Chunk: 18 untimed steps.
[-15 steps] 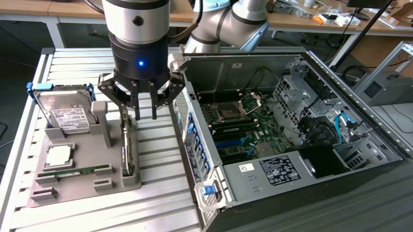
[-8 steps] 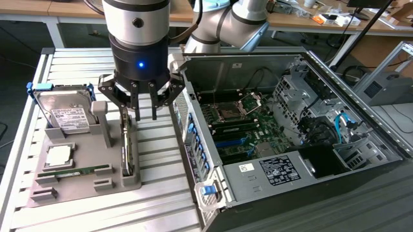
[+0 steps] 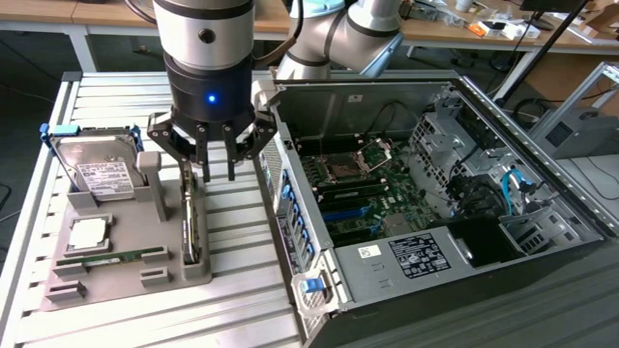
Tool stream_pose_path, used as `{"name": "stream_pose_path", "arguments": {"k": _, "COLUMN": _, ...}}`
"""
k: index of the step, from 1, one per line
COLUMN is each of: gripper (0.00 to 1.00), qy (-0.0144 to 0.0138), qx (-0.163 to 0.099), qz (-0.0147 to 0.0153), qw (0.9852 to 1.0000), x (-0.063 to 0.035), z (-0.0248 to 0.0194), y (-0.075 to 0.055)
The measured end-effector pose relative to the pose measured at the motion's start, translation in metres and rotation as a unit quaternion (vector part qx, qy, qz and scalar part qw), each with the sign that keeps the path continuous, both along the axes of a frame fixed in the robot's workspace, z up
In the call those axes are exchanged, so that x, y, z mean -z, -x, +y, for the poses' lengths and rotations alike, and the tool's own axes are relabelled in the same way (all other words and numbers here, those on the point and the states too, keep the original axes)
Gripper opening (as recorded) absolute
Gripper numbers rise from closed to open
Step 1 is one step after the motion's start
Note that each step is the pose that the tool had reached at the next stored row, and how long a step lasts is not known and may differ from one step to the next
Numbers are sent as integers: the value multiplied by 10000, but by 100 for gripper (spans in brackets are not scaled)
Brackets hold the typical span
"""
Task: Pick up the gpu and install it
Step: 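Pick up the gpu and move the gpu toward the slot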
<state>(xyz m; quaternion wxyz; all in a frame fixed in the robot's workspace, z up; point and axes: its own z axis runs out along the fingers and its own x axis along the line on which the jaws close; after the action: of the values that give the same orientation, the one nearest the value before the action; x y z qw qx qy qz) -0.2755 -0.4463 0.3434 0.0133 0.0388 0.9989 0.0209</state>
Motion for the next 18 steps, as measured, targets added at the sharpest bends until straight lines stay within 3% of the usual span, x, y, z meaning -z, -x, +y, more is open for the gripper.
{"name": "stream_pose_path", "arguments": {"k": 18, "gripper": 36, "qy": 0, "qx": 0, "qz": 0, "qw": 10000, "x": 35, "z": 0, "y": 0}}
